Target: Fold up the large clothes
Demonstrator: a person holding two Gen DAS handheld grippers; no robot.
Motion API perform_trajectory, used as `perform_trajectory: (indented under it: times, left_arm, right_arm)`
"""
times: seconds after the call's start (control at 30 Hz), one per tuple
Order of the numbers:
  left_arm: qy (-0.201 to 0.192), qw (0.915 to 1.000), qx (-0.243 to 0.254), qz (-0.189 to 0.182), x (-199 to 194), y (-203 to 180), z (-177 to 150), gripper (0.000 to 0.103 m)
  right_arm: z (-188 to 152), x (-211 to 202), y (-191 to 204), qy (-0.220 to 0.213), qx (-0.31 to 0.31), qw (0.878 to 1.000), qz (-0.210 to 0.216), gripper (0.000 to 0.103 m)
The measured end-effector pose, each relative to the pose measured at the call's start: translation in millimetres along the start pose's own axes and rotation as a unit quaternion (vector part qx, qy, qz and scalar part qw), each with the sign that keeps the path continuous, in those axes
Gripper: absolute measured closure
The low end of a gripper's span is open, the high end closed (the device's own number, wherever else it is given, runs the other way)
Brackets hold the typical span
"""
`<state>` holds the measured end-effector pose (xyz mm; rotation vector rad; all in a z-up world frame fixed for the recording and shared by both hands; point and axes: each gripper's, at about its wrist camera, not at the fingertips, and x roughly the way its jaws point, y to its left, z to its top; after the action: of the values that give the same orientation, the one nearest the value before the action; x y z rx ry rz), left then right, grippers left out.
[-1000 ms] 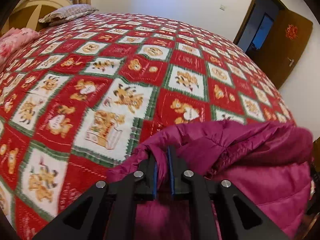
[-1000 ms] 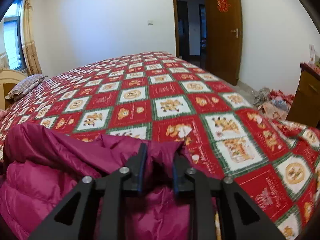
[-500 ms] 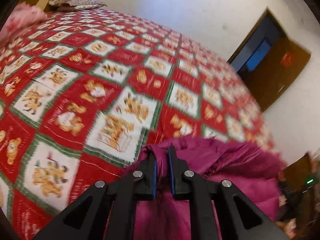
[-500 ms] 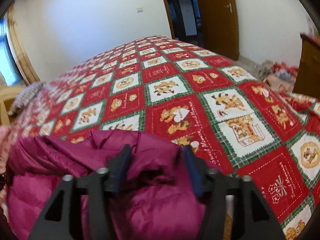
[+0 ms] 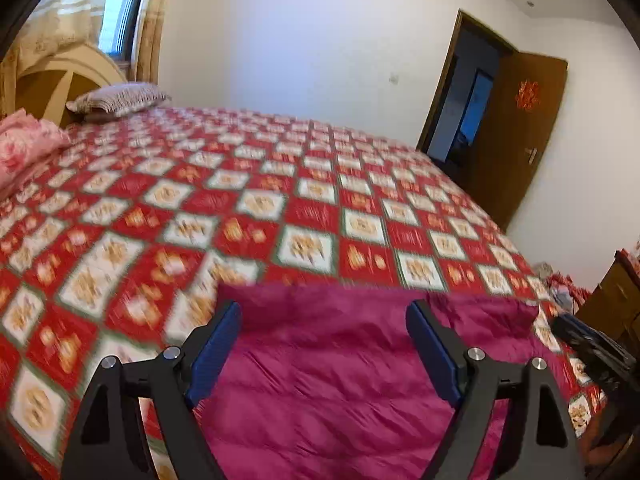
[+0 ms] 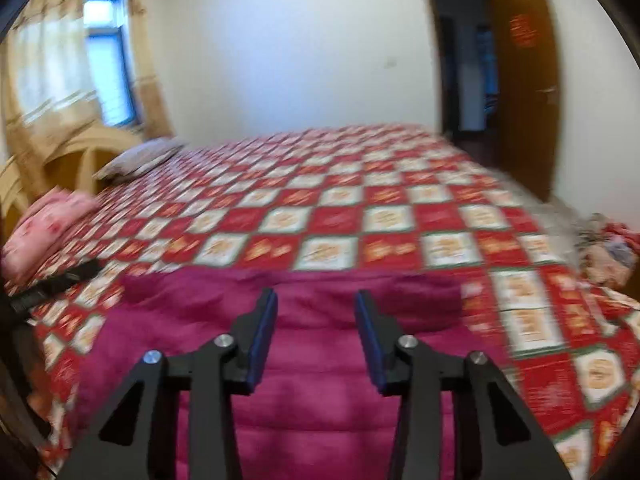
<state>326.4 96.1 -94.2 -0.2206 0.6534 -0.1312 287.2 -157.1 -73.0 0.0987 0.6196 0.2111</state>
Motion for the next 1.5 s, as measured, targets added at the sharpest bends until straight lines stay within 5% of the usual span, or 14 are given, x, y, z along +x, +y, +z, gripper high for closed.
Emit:
perform_trajectory:
  times: [0.17, 0.37, 0.87, 0.97, 1.1, 1.23, 1.5]
  left_arm:
    - [0.046, 0.9989, 0.013, 0.002, 29, -22, -32, 0.018]
    - [0.051, 0.9967, 0.045, 0.043, 67, -34, -24, 0.018]
    - [0.098, 0.9922, 0.025, 0.073, 123, -22, -36, 0.009]
    - [0.097, 0.9918, 0.028, 0.078, 123, -24, -37, 0.009]
    - [0.096, 0.9918, 0.029, 0.078, 123, -24, -37, 0.009]
    - [0.095, 0.9916, 0.035, 0.081, 121, -26, -37, 0.009]
    - [0.095, 0.9909, 0.037, 0.088, 122, -27, -37, 0.009]
  right_arm:
    - [-6, 72, 28, 0.057, -0.045, 0.997, -0.01, 0.071]
    - [-31, 114, -20, 0.091, -0.002, 0.994, -0.057, 0.072]
    - [-27, 105, -46, 0.085, 0.06, 0.994, -0.041, 0.078]
    - [-23, 71, -74, 0.055, 0.079, 0.992, -0.079, 0.078]
    - [-33, 58, -115, 0.067, 0.068, 0.982, -0.16, 0.078]
    - [-52, 66, -149, 0.073, 0.116, 0.982, -0.131, 0.078]
    - [-54, 73, -151, 0.067, 0.117, 0.982, -0.135, 0.078]
